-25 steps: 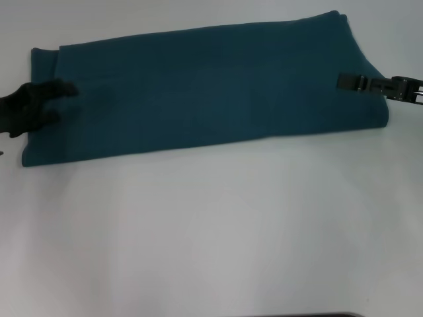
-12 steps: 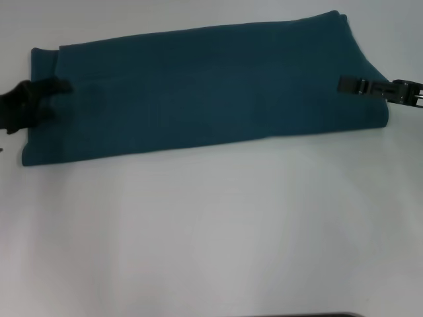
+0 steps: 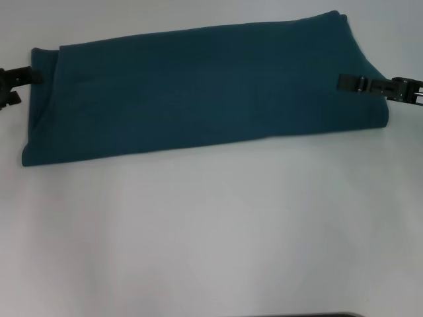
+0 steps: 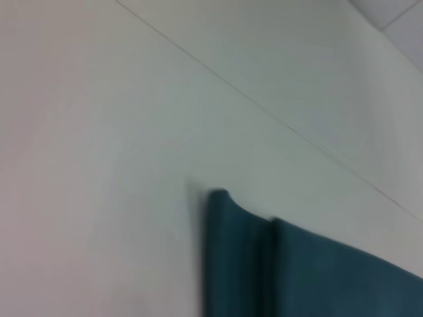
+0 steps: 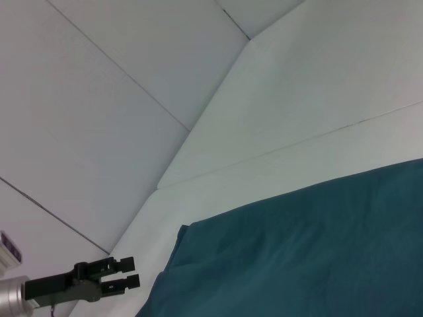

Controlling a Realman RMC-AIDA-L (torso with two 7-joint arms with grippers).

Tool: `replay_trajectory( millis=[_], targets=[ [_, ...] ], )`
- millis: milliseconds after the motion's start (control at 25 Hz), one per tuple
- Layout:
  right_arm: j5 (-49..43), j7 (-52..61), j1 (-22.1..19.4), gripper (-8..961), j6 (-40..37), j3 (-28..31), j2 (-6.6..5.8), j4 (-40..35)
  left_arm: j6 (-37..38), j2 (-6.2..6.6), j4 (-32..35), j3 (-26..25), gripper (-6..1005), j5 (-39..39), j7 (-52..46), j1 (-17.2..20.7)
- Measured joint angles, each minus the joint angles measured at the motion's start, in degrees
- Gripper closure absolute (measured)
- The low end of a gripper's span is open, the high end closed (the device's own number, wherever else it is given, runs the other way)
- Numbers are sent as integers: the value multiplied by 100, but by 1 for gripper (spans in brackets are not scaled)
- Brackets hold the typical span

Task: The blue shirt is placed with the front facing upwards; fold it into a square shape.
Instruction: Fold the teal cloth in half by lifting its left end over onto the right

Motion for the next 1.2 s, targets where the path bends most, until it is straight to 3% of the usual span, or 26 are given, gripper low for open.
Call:
replay_trajectory(
  millis=[200, 440, 1200],
  targets=[
    [0, 35, 0, 84, 4, 17, 0, 0, -372, -178, 13, -52, 206, 73, -123, 23],
    [0, 45, 0, 85, 7, 30, 0, 0, -513, -286, 60, -61, 206, 168, -511, 57],
    [0, 43, -36, 85, -8, 30, -18, 0, -276, -279, 117, 2, 207, 205, -546, 16]
  ],
)
